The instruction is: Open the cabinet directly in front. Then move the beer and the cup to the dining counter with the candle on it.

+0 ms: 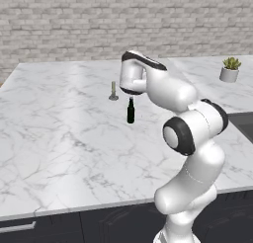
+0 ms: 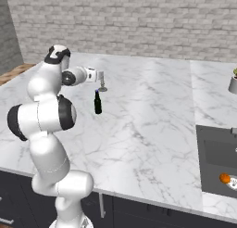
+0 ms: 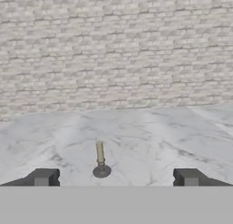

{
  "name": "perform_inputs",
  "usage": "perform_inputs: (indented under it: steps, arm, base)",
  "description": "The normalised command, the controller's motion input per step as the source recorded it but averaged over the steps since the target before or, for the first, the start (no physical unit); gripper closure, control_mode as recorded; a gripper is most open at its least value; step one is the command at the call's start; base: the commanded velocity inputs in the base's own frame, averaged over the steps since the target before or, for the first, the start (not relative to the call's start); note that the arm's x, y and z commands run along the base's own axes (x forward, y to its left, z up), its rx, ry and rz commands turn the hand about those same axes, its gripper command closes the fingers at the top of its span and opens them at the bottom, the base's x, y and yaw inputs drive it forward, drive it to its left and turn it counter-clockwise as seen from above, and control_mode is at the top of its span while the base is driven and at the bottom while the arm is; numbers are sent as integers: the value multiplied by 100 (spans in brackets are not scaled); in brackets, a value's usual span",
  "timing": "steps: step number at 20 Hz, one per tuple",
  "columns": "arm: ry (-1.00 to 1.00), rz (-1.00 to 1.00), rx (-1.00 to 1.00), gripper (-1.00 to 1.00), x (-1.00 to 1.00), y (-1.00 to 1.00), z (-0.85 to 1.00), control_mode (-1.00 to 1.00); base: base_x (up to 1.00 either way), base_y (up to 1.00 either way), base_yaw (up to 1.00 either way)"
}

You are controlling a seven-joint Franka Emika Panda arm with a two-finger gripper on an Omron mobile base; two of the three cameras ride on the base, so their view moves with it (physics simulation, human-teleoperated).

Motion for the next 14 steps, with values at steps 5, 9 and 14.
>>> perform_inputs:
  steps: [5, 9, 14]
  arm:
    - [32, 4, -25, -100, -92, -11, 100, -100]
    - [42, 0, -7, -100, -31, -4, 100, -100]
    - [23, 0, -2, -100, 6, 3, 44, -100]
  base:
    - [0, 0, 0]
    - [0, 0, 0]
    - [0, 0, 0]
